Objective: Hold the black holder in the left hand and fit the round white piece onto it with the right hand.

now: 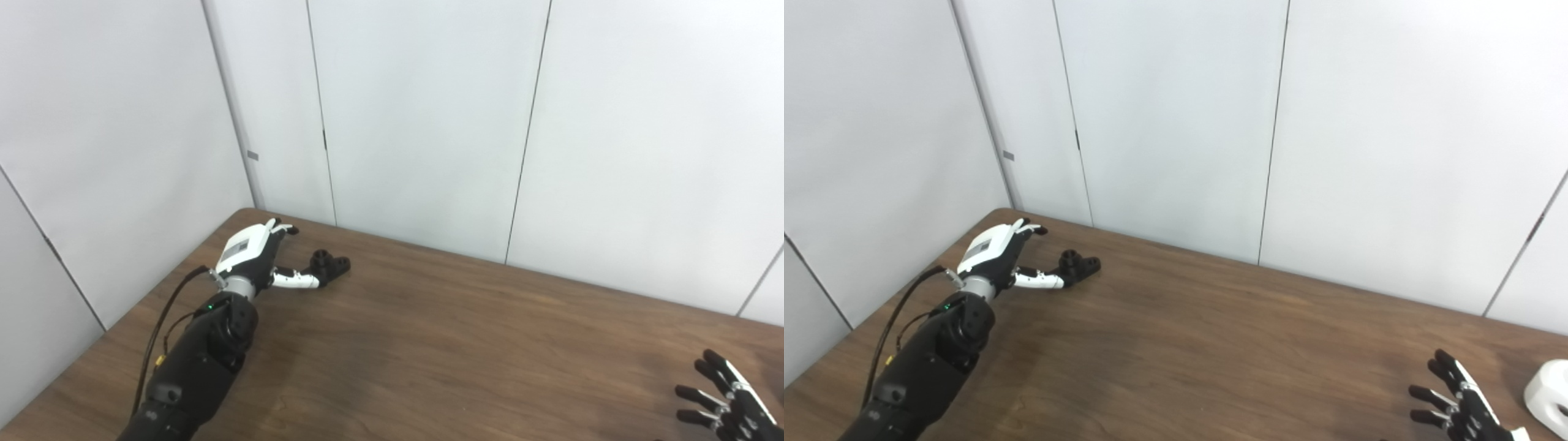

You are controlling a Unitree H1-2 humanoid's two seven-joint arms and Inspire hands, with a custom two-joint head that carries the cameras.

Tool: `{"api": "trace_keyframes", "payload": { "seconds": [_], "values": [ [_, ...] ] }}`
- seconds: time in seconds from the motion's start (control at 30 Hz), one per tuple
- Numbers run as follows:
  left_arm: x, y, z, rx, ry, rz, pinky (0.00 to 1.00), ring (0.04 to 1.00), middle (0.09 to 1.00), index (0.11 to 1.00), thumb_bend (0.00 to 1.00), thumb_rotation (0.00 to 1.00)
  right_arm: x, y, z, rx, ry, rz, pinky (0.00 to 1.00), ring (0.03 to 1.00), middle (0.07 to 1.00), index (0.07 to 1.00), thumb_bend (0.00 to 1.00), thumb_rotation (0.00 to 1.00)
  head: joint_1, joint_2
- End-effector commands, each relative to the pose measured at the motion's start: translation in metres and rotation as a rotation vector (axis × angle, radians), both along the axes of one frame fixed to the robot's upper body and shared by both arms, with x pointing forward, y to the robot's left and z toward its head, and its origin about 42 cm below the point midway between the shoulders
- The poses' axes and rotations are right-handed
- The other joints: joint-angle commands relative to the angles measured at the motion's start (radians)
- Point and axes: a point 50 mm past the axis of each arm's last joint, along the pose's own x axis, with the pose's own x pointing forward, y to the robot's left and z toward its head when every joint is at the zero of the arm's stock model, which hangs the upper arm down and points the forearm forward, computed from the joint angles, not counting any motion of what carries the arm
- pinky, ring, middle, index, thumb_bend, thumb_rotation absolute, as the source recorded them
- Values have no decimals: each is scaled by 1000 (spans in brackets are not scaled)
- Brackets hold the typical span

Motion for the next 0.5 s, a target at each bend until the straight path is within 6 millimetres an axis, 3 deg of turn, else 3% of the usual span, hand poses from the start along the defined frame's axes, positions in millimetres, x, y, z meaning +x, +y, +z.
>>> {"api": "trace_keyframes", "payload": {
  "seconds": [0.0, 0.23, 0.33, 0.47],
  "values": [
    [11, 5, 27, 66, -93, 9, 999, 1000, 1000, 866, 1000, 413, 1, -1, 16, 0, -70, 4, 661, 781, 911, 913, 633, 0, -5, 4],
    [16, 5, 17, 64, -63, 15, 977, 1000, 1000, 862, 1000, 507, -3, -2, 15, 2, -64, 0, 672, 784, 911, 913, 637, 0, -16, 8],
    [19, 1, 12, 57, -59, 17, 945, 1000, 1000, 848, 996, 455, -4, -2, 15, 0, -65, 0, 678, 787, 914, 910, 635, 0, -19, 9],
    [24, -4, 4, 41, -59, 31, 933, 1000, 993, 836, 921, 354, -6, -1, 16, -1, -67, 3, 673, 783, 913, 906, 630, 0, -25, 11]
  ]
}}
